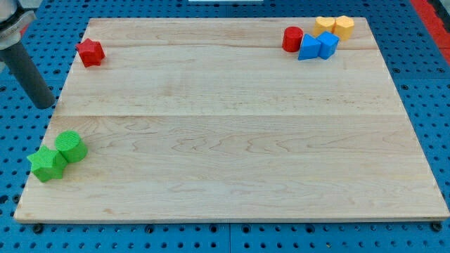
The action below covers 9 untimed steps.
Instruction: Move red star closer to the red circle
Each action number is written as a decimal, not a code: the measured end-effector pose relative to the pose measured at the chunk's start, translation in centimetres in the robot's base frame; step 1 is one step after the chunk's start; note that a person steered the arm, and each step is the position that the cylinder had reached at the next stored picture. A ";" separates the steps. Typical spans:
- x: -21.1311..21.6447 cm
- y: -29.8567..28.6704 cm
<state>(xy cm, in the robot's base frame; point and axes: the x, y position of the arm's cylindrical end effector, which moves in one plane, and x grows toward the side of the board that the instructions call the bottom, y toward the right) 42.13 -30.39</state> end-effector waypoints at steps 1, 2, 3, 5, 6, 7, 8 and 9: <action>0.0 0.0; 0.0 0.0; 0.1 -0.1; -6.2 0.0; -10.3 1.8; -12.2 4.0; -13.9 8.3; -15.7 8.1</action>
<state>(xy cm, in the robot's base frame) 26.47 -22.27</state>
